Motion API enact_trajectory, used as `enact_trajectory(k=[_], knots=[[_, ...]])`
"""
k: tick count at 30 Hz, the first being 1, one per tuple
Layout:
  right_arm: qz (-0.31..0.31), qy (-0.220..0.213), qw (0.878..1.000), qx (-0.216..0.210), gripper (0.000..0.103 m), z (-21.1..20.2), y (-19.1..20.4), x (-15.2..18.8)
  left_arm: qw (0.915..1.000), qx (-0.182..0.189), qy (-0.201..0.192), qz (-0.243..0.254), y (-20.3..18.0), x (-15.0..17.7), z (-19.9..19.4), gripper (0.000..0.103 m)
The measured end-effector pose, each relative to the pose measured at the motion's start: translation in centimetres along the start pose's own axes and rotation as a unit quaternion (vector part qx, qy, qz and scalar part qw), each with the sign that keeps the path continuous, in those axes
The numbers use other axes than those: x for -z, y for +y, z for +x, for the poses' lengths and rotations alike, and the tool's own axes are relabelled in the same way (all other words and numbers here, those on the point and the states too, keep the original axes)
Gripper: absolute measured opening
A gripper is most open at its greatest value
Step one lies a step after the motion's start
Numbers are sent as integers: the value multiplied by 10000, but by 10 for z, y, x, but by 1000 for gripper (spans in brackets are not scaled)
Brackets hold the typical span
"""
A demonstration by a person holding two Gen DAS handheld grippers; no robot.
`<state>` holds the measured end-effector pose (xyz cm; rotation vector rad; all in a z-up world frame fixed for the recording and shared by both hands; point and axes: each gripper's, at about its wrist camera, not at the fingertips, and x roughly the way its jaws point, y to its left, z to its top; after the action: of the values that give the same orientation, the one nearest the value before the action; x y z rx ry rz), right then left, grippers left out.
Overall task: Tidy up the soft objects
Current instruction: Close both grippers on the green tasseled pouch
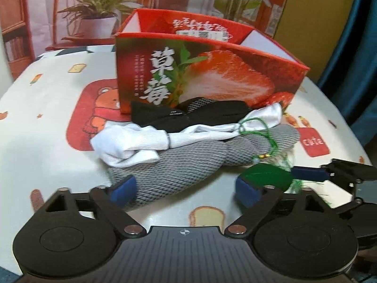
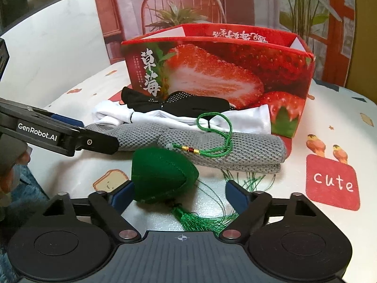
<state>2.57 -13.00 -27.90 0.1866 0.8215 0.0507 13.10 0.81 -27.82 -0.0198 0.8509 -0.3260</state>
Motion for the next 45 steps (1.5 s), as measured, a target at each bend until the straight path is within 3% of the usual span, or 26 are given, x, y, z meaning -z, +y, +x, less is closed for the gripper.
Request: enact_trajectory(k=[3,7,14,22,34,45], knots=[[-20,-15,10000,-75,70,0,-1,0,9999,147,-6,2,-3,0,1,81],[-164,2,9998,-127,67,2,3,1,9983,556,27,-144,-2,1,3,68],[-215,55,9996,-197,63,7,5,2,9957,925,20,-82,-7,-5,7,63],[-334,52,9991,-254,63,12,9,2,9870,1486,422,-431,-13,-7,30,57],[-315,73,9992,-249,61,17,8,2,9769,1957,539,-664,-17,3,44,53],[-419,-308,9984,-213,57,4,11,-6,9778,2016,115,-567,-14,-4,25,52]])
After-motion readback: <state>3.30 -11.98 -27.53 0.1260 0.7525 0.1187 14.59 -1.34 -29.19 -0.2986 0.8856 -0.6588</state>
